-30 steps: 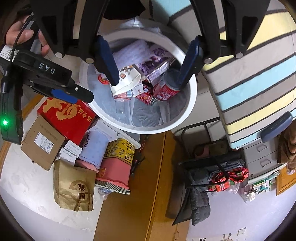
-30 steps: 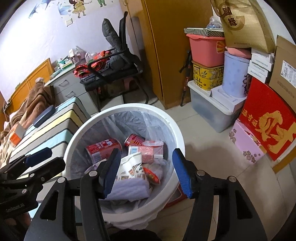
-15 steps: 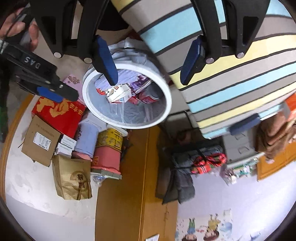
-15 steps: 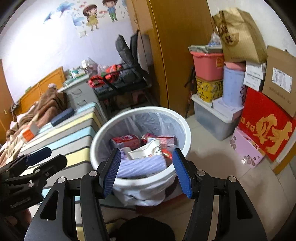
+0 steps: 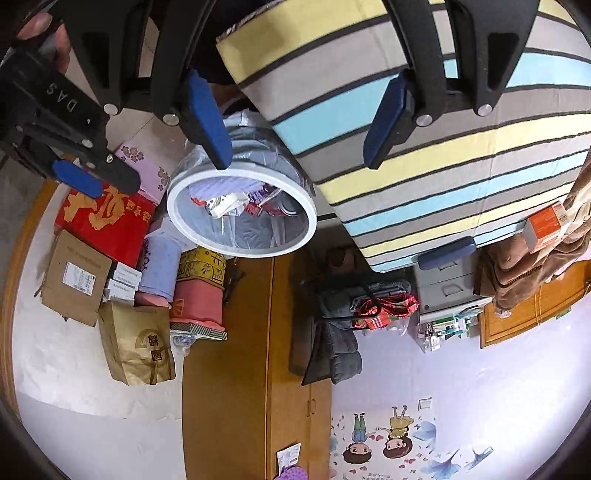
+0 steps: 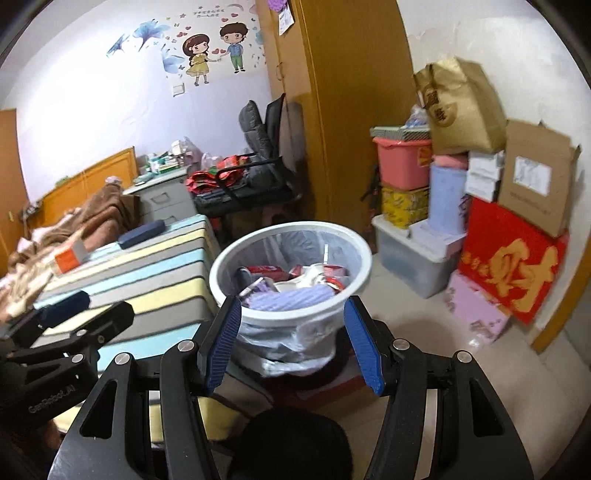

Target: Collect trash

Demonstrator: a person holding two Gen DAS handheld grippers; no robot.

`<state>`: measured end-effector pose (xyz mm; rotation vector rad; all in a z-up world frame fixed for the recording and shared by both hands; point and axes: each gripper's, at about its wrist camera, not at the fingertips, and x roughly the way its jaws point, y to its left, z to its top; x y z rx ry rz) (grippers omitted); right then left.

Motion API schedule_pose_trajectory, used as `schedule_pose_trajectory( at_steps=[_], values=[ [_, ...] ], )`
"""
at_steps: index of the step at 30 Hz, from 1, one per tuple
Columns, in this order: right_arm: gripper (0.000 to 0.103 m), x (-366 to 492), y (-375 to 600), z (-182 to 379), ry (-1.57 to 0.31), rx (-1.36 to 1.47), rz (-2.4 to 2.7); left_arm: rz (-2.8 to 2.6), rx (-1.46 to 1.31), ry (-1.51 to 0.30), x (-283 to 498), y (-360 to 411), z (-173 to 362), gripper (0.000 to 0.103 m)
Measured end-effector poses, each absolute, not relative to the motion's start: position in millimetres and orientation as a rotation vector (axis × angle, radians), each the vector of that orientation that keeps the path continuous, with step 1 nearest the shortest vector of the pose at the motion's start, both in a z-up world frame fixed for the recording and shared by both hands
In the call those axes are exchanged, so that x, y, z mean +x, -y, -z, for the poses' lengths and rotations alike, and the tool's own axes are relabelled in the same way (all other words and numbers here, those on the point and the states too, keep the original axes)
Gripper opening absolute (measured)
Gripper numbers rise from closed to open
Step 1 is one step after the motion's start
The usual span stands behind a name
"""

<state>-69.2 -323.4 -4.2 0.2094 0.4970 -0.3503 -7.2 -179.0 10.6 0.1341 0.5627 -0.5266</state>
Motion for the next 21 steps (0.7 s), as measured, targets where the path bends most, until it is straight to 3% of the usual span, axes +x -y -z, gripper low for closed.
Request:
schedule_pose_trajectory(
  at_steps=[21],
  values=[
    [0.059, -86, 306, 10, -0.485, 0.220, 0.365, 0.455, 0.145, -0.537, -19, 170, -5, 0.076]
  ],
)
